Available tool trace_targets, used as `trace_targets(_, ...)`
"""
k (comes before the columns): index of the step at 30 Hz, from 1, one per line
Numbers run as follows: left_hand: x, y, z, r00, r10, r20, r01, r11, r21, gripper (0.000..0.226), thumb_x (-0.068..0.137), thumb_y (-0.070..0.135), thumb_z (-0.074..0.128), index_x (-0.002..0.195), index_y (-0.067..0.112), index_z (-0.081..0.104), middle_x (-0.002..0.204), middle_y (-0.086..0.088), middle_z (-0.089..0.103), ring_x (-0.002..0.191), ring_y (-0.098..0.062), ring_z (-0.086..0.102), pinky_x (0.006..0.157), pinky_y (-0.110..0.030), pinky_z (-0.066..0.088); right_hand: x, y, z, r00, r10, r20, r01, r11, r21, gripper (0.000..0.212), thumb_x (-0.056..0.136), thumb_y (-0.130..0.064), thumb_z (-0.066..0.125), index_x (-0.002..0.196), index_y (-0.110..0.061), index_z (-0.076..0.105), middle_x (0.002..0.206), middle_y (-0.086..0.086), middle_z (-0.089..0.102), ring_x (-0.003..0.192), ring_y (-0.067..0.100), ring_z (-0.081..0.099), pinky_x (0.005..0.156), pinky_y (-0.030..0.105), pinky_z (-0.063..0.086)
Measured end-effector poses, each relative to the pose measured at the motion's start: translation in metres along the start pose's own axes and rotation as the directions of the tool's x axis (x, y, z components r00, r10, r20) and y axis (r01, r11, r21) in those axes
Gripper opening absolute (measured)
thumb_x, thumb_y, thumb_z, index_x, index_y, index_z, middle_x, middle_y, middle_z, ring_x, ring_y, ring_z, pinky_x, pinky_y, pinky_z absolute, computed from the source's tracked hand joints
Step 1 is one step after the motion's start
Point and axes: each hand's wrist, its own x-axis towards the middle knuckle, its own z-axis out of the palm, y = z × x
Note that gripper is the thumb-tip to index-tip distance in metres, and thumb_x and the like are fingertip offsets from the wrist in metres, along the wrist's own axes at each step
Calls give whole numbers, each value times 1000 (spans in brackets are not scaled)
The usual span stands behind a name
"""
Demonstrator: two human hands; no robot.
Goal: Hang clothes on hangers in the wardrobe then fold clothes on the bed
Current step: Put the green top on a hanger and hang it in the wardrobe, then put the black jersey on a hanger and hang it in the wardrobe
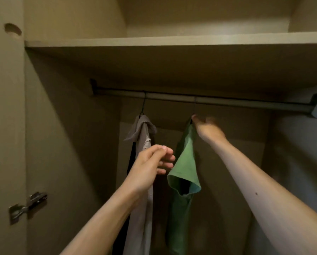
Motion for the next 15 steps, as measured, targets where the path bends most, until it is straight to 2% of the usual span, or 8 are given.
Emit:
trace_targets(1,-1,0,-4,1000,5,-24,-5,1000,-2,30,106,29,42,108,14,69,108,-11,72,99,-23,69,86,-34,52,-8,-2,2,993,-72,-90,69,997,-35,56,99,-62,38,136,-21,49,141,11,52,131,32,49,103,41,40)
trace_targets(3,-3,2,-13,997,33,-68,-33,999,2,30,106,30,42,108,17,69,107,-10,72,103,-26,69,89,-36,53,-27,-7,6,944,-240,-225,230,971,-72,38,99,-59,40,110,-26,54,108,4,60,112,29,58,88,39,44)
trace_targets(5,-9,4,-24,991,75,-112,-73,997,16,29,106,29,42,106,18,69,106,-10,73,102,-26,69,90,-39,53,-48,-18,17,896,-359,-260,366,930,-24,30,98,-55,46,94,-26,54,90,-3,59,93,24,60,79,38,46)
trace_targets(9,-39,10,-61,962,150,-228,-146,989,36,29,106,23,41,100,14,68,100,-13,72,91,-23,67,84,-37,49,-85,-48,59,864,-491,-109,503,833,230,34,95,-46,56,72,-21,53,66,-6,54,68,16,55,66,38,44)
trace_targets(12,-74,16,-98,910,210,-358,-197,978,72,29,105,28,44,102,12,68,102,-16,73,91,-24,69,83,-38,50,-119,-71,106,841,-539,52,469,773,427,33,95,-40,60,70,-18,55,61,-7,51,61,12,52,63,33,43)
trace_targets(15,-121,23,-137,831,262,-491,-217,965,148,33,95,36,45,101,13,68,99,-10,74,90,-24,70,81,-37,51,-166,-96,155,766,-610,202,406,703,584,35,95,-36,61,73,-10,55,59,-6,47,56,7,45,59,29,38)
